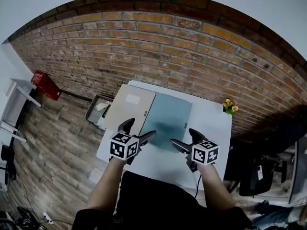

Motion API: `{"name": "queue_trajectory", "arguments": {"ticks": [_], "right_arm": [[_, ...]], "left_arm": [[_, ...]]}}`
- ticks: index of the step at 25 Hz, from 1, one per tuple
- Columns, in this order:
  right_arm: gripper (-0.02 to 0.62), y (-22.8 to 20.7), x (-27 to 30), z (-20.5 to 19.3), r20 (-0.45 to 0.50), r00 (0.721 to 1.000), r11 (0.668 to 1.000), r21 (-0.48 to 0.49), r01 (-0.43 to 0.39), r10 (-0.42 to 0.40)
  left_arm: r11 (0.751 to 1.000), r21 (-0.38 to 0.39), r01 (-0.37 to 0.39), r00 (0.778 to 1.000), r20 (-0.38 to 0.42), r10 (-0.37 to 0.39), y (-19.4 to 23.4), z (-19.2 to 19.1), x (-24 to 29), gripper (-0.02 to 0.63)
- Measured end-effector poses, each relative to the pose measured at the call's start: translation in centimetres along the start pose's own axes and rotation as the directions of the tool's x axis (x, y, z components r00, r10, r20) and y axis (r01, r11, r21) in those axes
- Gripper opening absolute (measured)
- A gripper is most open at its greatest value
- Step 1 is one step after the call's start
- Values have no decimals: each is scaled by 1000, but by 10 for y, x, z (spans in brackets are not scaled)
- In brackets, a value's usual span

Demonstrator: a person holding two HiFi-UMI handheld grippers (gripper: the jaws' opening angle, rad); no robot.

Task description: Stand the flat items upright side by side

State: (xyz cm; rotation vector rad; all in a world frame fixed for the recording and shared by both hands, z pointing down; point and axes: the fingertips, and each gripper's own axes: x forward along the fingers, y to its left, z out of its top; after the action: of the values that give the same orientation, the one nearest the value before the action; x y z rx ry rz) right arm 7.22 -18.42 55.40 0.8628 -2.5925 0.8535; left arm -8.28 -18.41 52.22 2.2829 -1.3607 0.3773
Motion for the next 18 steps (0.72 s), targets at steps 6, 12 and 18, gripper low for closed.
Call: {"name": "queue_trajectory", "arguments": {"ticks": [6,12,18], "right_arm": [[533,-27,-3,-7,-9,999,997,64,34,-33],[526,-47,19,-7,-29,998,988,141,60,-57],[523,-59,40,-12,-71,993,981,165,100,-90]], "left_arm": [[999,-9,31,998,-62,-31,-3,-10,31,503],[997,10,82,987,-138,-80,10,-15,62,503],[992,-4,129,966,-226,-127,24,-35,90,504]]}}
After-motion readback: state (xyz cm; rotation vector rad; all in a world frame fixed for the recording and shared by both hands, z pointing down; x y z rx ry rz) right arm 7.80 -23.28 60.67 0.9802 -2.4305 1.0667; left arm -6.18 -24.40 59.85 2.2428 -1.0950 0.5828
